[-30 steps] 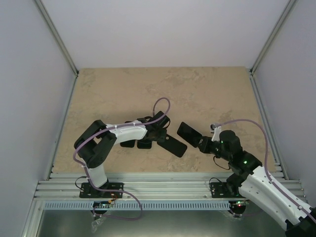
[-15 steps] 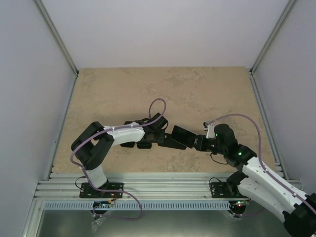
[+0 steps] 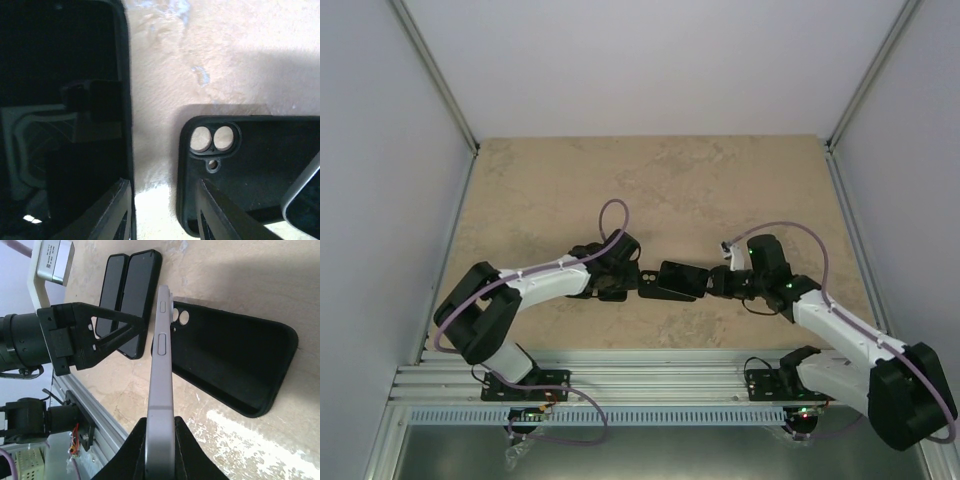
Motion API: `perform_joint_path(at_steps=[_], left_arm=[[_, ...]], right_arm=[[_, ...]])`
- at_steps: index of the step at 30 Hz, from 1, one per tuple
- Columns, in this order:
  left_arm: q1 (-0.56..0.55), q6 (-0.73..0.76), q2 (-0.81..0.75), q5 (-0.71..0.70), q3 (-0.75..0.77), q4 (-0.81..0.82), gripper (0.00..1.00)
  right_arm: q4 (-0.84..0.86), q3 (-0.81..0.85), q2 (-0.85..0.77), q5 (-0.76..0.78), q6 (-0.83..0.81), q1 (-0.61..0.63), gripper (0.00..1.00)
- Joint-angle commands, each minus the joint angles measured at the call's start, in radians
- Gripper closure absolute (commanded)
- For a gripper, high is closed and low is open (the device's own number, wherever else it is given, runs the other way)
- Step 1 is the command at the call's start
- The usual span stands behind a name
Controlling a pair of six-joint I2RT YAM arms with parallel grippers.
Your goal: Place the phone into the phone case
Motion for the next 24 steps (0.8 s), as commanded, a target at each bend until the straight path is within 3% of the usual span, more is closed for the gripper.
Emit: perform_joint_path(at_steps=[1,9,24], left_arm=[[0.042,-0.034,-0.055,0.119,-0.066,0.116,0.61],[0.061,-0.071,-0.046,0.219,-0.112,0.221,0.55],[0.061,-0.063,0.011,0.205,-0.124,0.241,0.53]], right_arm=[[0.095,0.064,0.075,-0.116,-0.042,-0.019,0.99],[0.15,0.084,0.197,-0.213,-0.025,-0.026,0.99],[0.329,0.053,0.38,-0.314,0.039,-0.03,0.99]])
